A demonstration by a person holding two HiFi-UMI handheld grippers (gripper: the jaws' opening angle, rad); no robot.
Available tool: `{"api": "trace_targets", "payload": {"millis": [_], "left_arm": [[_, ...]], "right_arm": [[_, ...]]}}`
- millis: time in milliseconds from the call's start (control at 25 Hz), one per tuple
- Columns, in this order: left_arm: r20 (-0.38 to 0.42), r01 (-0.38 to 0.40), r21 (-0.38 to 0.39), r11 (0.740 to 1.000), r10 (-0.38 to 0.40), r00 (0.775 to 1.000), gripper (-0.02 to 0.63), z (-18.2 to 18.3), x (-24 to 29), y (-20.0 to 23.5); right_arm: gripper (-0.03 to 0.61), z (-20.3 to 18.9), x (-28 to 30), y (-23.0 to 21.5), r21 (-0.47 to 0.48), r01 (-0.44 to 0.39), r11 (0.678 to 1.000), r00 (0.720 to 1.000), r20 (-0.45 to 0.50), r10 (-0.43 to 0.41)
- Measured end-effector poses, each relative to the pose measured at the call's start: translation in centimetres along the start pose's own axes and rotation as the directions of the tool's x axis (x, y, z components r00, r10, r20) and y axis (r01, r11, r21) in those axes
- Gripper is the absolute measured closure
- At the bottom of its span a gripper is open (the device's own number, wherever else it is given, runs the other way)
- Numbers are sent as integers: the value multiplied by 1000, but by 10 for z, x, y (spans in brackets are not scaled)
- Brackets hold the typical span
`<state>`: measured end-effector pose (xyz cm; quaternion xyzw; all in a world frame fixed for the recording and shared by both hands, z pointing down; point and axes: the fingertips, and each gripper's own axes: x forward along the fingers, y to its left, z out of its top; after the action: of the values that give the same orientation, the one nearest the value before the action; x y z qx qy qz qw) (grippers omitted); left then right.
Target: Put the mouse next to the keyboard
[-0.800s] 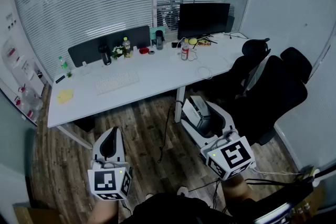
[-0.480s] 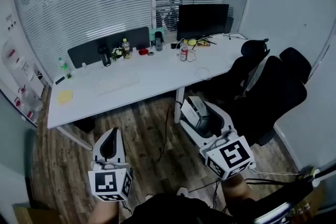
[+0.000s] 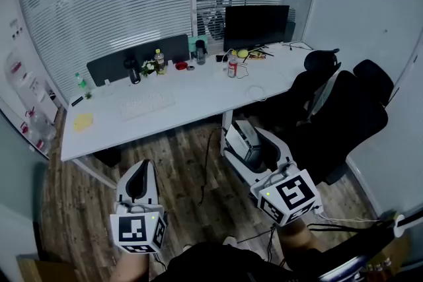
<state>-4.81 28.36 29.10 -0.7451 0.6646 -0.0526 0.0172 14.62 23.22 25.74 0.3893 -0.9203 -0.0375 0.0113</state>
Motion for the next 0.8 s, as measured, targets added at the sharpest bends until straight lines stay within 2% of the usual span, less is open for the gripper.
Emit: {"api": "trace_targets", "payload": {"millis": [320,800], "left_arm": [[5,17,12,1000,-17,1000,584,10,9,-27],[21,14,30,999,-15,1000,584,20,27,-78]], "right_arm": [[281,0,-14,-18,-29,10,1000,1000,8,-9],[281,-7,-43,-61,0,-17,1000,999,34,17]]}}
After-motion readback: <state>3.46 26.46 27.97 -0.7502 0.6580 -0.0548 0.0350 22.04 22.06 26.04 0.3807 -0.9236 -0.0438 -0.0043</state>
